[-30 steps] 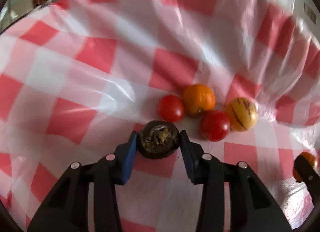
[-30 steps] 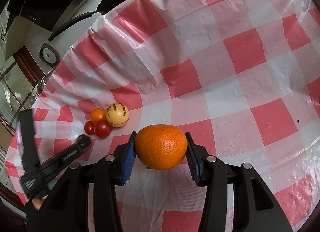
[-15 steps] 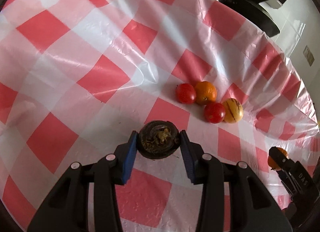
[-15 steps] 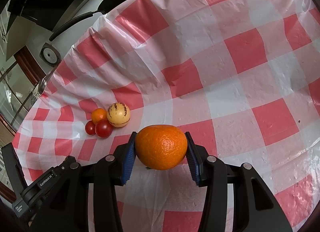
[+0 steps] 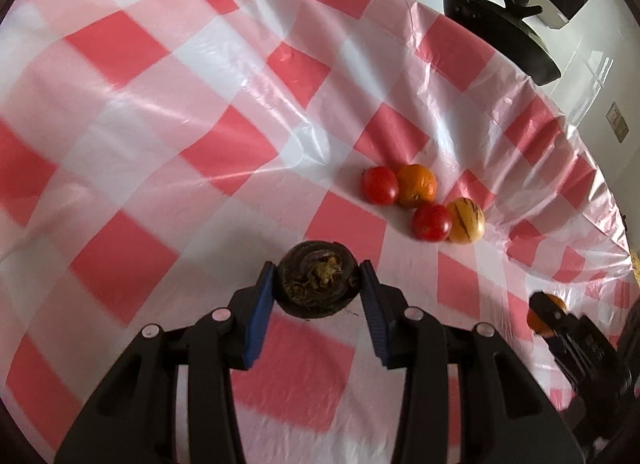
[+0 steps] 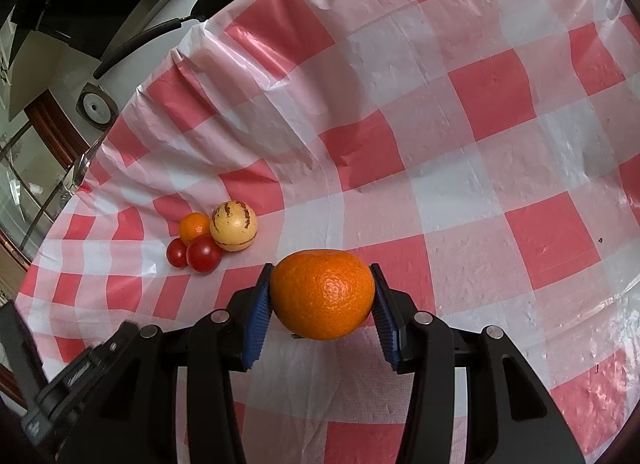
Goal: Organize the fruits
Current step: 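Carry the dark fruit in the left tool and orange in the right tool to the white box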
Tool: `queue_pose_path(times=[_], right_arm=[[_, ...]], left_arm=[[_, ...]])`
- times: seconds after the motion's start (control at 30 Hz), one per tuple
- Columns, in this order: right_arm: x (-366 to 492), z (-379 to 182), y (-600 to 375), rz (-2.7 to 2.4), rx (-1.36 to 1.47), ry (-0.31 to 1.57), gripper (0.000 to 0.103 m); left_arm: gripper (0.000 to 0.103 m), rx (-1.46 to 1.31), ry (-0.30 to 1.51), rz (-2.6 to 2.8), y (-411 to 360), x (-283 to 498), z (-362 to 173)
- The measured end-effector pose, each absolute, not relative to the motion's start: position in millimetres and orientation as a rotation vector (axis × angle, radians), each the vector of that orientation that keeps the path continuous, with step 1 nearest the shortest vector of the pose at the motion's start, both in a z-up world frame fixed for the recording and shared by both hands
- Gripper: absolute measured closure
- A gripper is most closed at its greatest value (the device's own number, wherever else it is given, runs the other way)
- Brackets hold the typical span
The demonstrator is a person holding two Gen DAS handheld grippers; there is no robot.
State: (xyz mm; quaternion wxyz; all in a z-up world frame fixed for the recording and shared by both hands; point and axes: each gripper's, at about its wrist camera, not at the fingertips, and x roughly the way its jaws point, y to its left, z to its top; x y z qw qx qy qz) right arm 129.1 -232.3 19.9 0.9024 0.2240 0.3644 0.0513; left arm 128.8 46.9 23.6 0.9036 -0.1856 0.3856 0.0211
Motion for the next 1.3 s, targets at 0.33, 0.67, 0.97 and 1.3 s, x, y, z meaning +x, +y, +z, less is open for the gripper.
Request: queue_pose_path(times=[0.33,0.67,0.97,1.3], right_arm=[[126,21,-230,0.131,0.458,0.760,0.057],[46,30,-170,0.266,0.429,0.791,0.057],[-33,37,-87,0.472,0.376,0.842,0.057],[-111,48,-17,0.628,0.190,0.844,0.057]], left_arm=[[0.061,-0.377,0.756,0.081,73,23,49],[0.061,-0.256,0.689,0.182,128,-101,58],[0.061,-0.268,0.698,0.261,171,-164,42],[0.061,-0.294,0.661,0.292,193,-213,39]])
